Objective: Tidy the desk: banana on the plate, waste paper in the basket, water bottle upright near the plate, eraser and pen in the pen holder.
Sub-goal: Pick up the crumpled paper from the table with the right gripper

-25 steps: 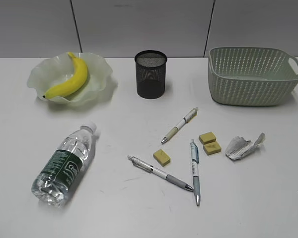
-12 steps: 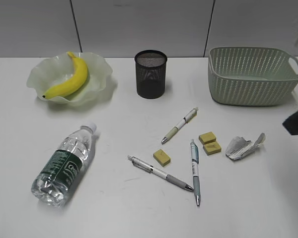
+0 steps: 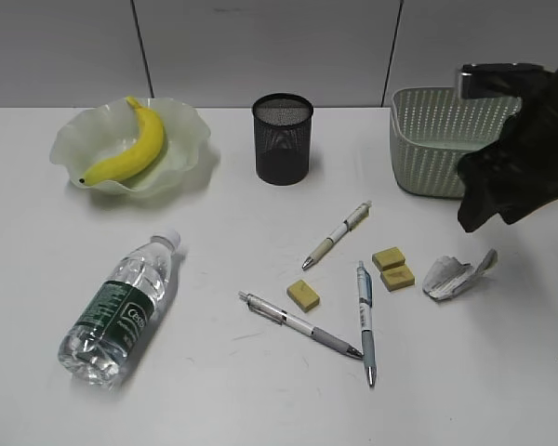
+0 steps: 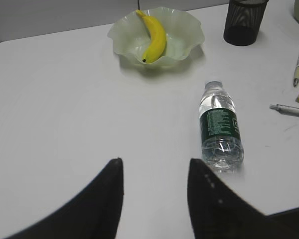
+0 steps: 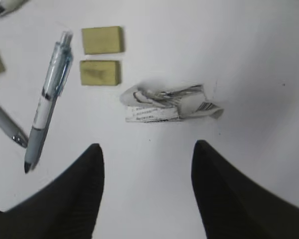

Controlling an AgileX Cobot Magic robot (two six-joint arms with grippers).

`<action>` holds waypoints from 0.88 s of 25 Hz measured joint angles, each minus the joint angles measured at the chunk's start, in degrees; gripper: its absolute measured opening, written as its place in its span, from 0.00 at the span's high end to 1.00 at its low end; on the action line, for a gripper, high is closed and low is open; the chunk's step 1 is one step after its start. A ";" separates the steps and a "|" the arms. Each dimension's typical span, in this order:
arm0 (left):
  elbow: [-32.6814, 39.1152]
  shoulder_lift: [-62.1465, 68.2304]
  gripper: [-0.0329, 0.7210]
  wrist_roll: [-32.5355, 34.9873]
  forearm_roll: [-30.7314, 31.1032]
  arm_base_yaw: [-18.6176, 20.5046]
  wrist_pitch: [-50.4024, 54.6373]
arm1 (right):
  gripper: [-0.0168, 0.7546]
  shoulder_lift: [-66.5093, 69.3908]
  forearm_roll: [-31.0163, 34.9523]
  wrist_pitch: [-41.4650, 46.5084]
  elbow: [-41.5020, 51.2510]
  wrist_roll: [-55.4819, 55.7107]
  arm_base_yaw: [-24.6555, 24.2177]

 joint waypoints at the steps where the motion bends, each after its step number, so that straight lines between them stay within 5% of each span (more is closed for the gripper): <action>1: 0.00 0.00 0.53 0.00 0.00 0.00 0.00 | 0.40 1.85 -0.46 0.44 -0.99 3.40 0.00; 8: 0.00 0.00 0.53 0.00 0.00 0.00 -0.07 | 0.31 10.00 -3.83 1.55 -3.75 9.57 1.70; 22: 0.00 0.00 0.53 0.00 0.00 0.00 -0.13 | 0.24 10.60 -8.51 1.18 -3.83 -13.18 6.65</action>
